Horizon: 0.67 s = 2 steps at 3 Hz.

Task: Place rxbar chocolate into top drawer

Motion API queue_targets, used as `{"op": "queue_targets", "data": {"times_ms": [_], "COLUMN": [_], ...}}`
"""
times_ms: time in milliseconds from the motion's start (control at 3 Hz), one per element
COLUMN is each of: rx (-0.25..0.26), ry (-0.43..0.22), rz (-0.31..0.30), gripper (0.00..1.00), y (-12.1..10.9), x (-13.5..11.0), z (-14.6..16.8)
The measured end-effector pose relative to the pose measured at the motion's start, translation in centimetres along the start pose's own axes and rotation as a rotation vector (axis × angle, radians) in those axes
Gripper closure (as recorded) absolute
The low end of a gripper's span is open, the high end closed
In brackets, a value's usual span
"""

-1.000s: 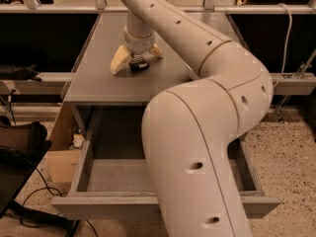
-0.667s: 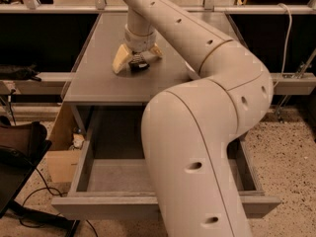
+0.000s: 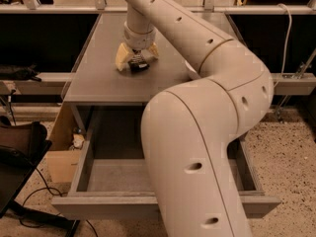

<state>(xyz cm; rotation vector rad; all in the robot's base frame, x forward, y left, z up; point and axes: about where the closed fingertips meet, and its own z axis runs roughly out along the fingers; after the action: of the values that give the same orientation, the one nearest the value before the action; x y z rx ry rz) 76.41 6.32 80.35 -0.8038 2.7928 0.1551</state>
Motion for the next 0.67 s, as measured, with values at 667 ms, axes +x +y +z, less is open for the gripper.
{"op": "queue_targets", "data": {"times_ms": [667], "rx": [0.000], "ry": [0.000], "rz": [0.000], "gripper": [1.00], "y": [0.03], "x": [-0.23], "z": [-0.91]}}
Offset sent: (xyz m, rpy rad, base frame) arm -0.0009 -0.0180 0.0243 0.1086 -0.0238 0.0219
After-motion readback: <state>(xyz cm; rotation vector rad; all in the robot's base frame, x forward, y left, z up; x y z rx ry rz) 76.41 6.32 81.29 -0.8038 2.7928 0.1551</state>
